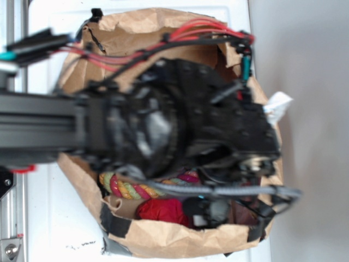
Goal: Grab the multicolored rope.
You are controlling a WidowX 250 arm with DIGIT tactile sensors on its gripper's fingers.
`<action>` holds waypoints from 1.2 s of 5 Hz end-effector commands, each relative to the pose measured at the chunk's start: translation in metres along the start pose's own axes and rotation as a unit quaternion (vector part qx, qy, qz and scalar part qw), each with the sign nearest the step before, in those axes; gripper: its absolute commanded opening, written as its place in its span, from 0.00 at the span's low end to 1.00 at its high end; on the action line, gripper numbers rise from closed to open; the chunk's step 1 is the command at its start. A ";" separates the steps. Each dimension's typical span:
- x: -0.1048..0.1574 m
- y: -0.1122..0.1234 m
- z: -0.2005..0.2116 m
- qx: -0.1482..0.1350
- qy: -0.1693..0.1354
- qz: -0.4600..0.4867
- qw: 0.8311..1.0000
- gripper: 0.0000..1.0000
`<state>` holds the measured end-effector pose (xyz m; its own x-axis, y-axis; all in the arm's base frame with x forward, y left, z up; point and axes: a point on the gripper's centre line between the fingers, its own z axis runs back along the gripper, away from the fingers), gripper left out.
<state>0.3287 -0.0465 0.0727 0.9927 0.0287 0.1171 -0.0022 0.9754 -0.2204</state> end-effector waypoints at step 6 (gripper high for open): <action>0.039 0.059 0.000 0.155 -0.062 0.024 0.986 1.00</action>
<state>0.3578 0.0095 0.0368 0.9859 0.0663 0.1533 -0.0794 0.9935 0.0812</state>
